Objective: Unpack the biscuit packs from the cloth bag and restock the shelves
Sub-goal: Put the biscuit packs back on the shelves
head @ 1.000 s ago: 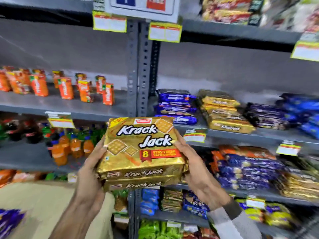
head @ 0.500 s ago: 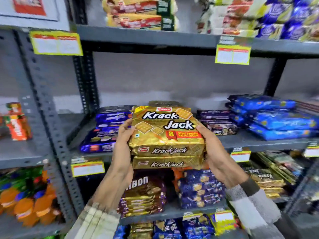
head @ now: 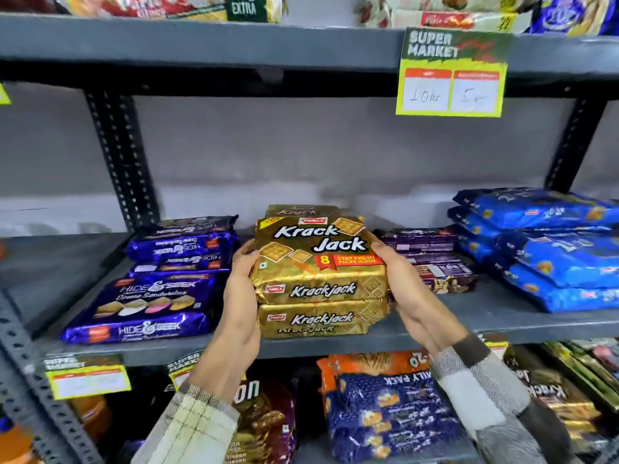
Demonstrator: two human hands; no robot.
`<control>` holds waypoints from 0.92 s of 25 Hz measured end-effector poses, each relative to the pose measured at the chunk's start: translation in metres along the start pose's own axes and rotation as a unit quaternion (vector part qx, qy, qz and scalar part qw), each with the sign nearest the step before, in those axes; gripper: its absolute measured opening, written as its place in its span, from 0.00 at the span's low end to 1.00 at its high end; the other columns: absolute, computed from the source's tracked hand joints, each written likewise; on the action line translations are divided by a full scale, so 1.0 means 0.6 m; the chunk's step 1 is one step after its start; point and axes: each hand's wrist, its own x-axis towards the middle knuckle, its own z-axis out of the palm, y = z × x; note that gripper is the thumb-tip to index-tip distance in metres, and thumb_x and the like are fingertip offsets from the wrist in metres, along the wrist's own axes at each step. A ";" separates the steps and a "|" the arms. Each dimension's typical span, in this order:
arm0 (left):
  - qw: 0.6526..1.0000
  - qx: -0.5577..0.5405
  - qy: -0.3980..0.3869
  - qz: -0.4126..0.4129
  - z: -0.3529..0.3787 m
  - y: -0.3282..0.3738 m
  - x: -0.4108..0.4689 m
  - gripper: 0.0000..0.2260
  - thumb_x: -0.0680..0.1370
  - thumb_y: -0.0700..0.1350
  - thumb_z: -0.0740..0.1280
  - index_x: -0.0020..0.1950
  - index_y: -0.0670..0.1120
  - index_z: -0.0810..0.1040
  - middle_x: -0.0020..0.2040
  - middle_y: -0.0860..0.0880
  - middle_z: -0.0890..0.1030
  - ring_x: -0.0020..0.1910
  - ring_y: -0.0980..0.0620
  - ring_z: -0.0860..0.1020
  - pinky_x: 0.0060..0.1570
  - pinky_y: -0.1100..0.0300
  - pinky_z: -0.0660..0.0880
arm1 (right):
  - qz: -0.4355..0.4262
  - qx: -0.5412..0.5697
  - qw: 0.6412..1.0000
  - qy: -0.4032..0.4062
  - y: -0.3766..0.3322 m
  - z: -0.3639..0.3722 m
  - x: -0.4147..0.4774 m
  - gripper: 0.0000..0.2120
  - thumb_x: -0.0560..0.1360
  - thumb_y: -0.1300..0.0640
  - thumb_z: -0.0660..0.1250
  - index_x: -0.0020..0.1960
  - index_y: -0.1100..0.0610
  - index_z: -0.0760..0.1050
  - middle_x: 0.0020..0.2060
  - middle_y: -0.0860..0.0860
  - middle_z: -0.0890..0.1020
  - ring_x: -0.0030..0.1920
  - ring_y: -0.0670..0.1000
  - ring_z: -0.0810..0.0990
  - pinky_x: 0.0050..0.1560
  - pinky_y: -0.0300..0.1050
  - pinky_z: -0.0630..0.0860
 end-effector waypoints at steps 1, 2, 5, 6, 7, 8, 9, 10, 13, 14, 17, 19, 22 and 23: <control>1.000 0.009 0.005 0.002 0.001 -0.002 0.010 0.15 0.81 0.47 0.58 0.67 0.49 0.74 0.57 0.41 0.84 0.51 0.41 0.83 0.49 0.47 0.80 | 0.002 -0.006 1.000 -0.003 0.000 0.000 0.010 0.19 0.84 0.48 0.50 0.68 0.47 0.73 0.48 0.47 0.86 0.40 0.41 0.84 0.33 0.35 0.74; 1.000 0.017 0.008 0.000 0.002 -0.003 0.017 0.15 0.81 0.48 0.58 0.66 0.50 0.74 0.56 0.41 0.84 0.50 0.41 0.84 0.47 0.47 0.81 | 0.004 -0.011 1.000 -0.004 0.002 -0.001 0.021 0.19 0.84 0.47 0.49 0.68 0.45 0.73 0.51 0.47 0.86 0.42 0.41 0.84 0.35 0.36 0.72; 0.999 0.032 0.010 -0.005 0.004 -0.003 0.035 0.15 0.81 0.49 0.57 0.66 0.51 0.75 0.55 0.41 0.84 0.53 0.39 0.83 0.48 0.43 0.80 | 0.005 -0.004 1.000 -0.014 -0.002 0.003 0.042 0.19 0.84 0.47 0.49 0.69 0.44 0.72 0.56 0.48 0.84 0.51 0.44 0.82 0.40 0.38 0.70; 0.999 0.033 0.010 -0.006 0.004 -0.003 0.041 0.15 0.81 0.49 0.57 0.66 0.51 0.75 0.55 0.41 0.84 0.52 0.38 0.83 0.49 0.42 0.80 | 0.007 -0.003 1.000 -0.021 0.000 0.003 0.050 0.19 0.84 0.46 0.49 0.68 0.44 0.72 0.57 0.49 0.84 0.54 0.46 0.82 0.42 0.39 0.70; 0.999 0.035 0.011 -0.007 0.005 -0.003 0.047 0.15 0.82 0.49 0.57 0.66 0.51 0.75 0.55 0.40 0.84 0.52 0.38 0.83 0.50 0.40 0.80 | 0.005 0.001 1.000 -0.024 0.003 0.004 0.057 0.19 0.84 0.46 0.49 0.68 0.44 0.73 0.57 0.49 0.83 0.56 0.48 0.81 0.44 0.40 0.71; 0.999 0.037 0.012 -0.012 0.005 -0.002 0.052 0.15 0.82 0.50 0.57 0.66 0.52 0.75 0.55 0.40 0.84 0.52 0.38 0.83 0.51 0.38 0.80 | 0.000 0.007 1.000 -0.023 0.006 0.006 0.064 0.19 0.83 0.46 0.50 0.67 0.45 0.74 0.57 0.49 0.83 0.57 0.49 0.81 0.45 0.42 0.72; 0.999 0.041 0.011 -0.020 0.003 -0.001 0.058 0.15 0.81 0.51 0.57 0.66 0.52 0.75 0.55 0.41 0.84 0.52 0.38 0.83 0.51 0.37 0.80 | -0.003 0.006 1.000 -0.023 0.008 0.008 0.067 0.18 0.83 0.45 0.50 0.66 0.44 0.74 0.57 0.48 0.84 0.57 0.49 0.81 0.47 0.43 0.73; 0.999 0.044 0.011 -0.030 0.001 -0.001 0.062 0.16 0.81 0.52 0.57 0.66 0.53 0.75 0.55 0.41 0.84 0.52 0.38 0.83 0.51 0.37 0.80 | -0.001 0.003 1.000 -0.017 0.011 0.010 0.072 0.18 0.83 0.45 0.50 0.66 0.43 0.74 0.57 0.48 0.83 0.58 0.49 0.81 0.50 0.45 0.75; 0.998 0.045 0.009 -0.038 -0.001 -0.002 0.070 0.16 0.81 0.52 0.57 0.65 0.54 0.75 0.55 0.40 0.84 0.53 0.37 0.83 0.49 0.38 0.80 | -0.004 0.002 1.000 -0.014 0.019 0.013 0.082 0.19 0.82 0.43 0.50 0.69 0.40 0.71 0.62 0.47 0.80 0.63 0.50 0.78 0.66 0.55 0.71; 0.998 0.042 0.004 -0.038 -0.002 -0.002 0.071 0.15 0.80 0.52 0.57 0.65 0.54 0.75 0.55 0.40 0.84 0.53 0.37 0.83 0.48 0.39 0.80 | -0.003 -0.003 1.000 -0.016 0.022 0.014 0.085 0.19 0.82 0.43 0.50 0.69 0.40 0.70 0.62 0.47 0.80 0.63 0.51 0.78 0.66 0.54 0.72; 0.998 0.046 -0.003 -0.034 0.002 0.003 0.077 0.15 0.80 0.51 0.57 0.64 0.54 0.75 0.52 0.41 0.85 0.49 0.39 0.84 0.44 0.42 0.81 | 0.007 0.009 1.000 -0.003 0.010 0.015 0.072 0.19 0.82 0.43 0.50 0.69 0.42 0.71 0.60 0.49 0.82 0.58 0.50 0.81 0.52 0.48 0.76; 0.998 0.057 -0.004 -0.039 0.002 0.007 0.080 0.14 0.80 0.51 0.58 0.64 0.53 0.75 0.51 0.42 0.86 0.47 0.40 0.85 0.45 0.44 0.82 | 0.023 -0.028 0.999 0.006 0.009 0.017 0.069 0.19 0.82 0.42 0.50 0.66 0.45 0.73 0.56 0.50 0.83 0.53 0.49 0.82 0.43 0.45 0.73; 0.992 0.109 -0.012 -0.058 -0.009 0.015 0.055 0.16 0.81 0.56 0.57 0.57 0.49 0.79 0.44 0.45 0.86 0.42 0.47 0.85 0.44 0.51 0.79 | 0.020 -0.081 0.995 0.051 0.013 0.005 0.046 0.25 0.78 0.32 0.48 0.56 0.45 0.76 0.51 0.51 0.85 0.54 0.52 0.81 0.58 0.54 0.71; 0.990 0.128 -0.015 -0.050 -0.018 0.022 0.037 0.17 0.82 0.57 0.57 0.57 0.49 0.79 0.44 0.47 0.86 0.41 0.50 0.85 0.45 0.53 0.77 | -0.017 -0.083 0.991 0.100 0.013 -0.009 0.025 0.32 0.73 0.25 0.46 0.57 0.45 0.76 0.52 0.53 0.84 0.56 0.55 0.80 0.61 0.58 0.69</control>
